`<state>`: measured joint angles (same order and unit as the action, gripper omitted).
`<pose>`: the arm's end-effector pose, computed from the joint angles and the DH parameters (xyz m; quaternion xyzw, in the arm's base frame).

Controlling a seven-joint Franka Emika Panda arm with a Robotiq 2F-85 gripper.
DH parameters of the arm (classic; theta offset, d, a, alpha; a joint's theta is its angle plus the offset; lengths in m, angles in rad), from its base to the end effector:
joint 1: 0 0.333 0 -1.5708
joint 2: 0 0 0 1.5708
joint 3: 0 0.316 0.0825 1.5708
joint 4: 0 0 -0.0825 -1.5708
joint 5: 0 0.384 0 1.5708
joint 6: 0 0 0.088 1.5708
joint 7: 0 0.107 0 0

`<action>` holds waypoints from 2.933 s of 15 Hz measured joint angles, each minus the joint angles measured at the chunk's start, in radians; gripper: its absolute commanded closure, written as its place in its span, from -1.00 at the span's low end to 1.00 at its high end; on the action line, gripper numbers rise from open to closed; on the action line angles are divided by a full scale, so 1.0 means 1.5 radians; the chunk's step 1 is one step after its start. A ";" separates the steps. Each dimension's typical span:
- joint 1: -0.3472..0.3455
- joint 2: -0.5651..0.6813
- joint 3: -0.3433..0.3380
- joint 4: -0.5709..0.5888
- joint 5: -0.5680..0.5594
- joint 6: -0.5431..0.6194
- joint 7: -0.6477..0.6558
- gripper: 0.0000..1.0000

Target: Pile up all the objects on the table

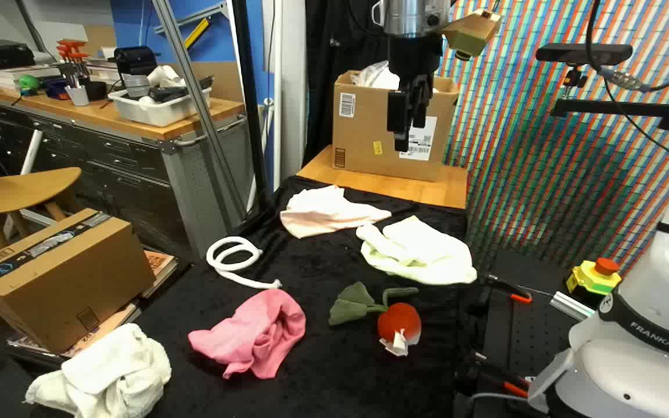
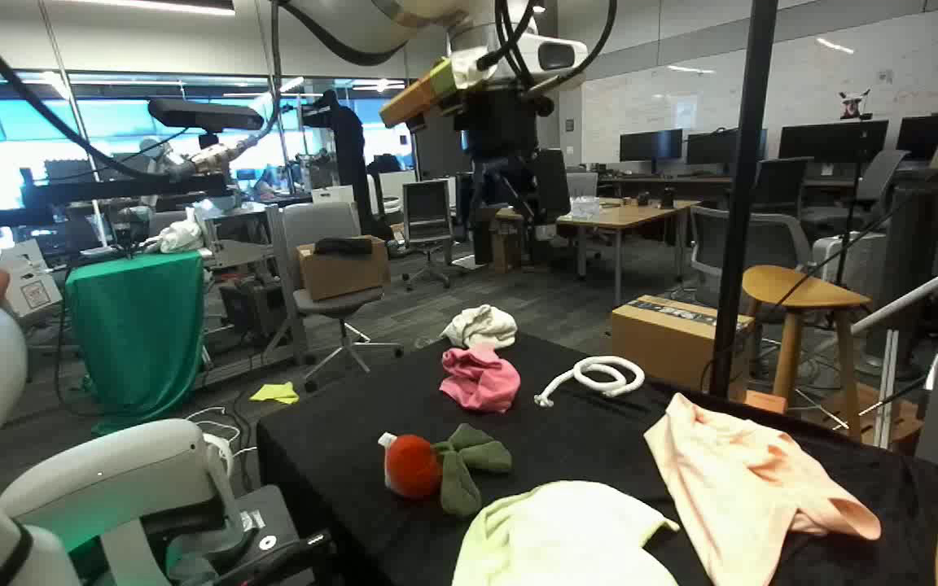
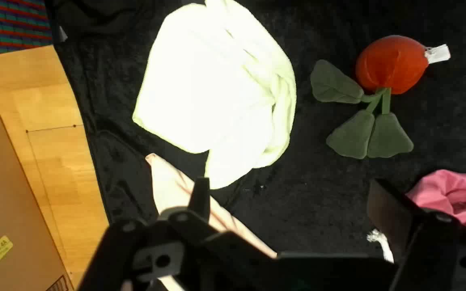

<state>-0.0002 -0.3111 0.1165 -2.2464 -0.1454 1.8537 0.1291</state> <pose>0.4475 0.0438 0.4856 0.9953 0.0133 -0.0314 0.0910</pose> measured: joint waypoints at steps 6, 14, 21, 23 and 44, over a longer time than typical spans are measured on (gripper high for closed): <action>0.000 -0.002 -0.001 0.006 0.000 0.000 0.000 -1.00; 0.030 0.049 0.018 0.040 -0.051 0.003 -0.003 -1.00; 0.077 0.203 0.038 0.178 -0.100 0.008 -0.027 -1.00; 0.089 0.254 0.039 0.224 -0.103 0.010 -0.040 -1.00; 0.139 0.691 0.039 0.597 -0.024 0.050 -0.154 -1.00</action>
<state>0.2089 0.7255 0.1745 -1.3508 -0.1819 1.9285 -0.1014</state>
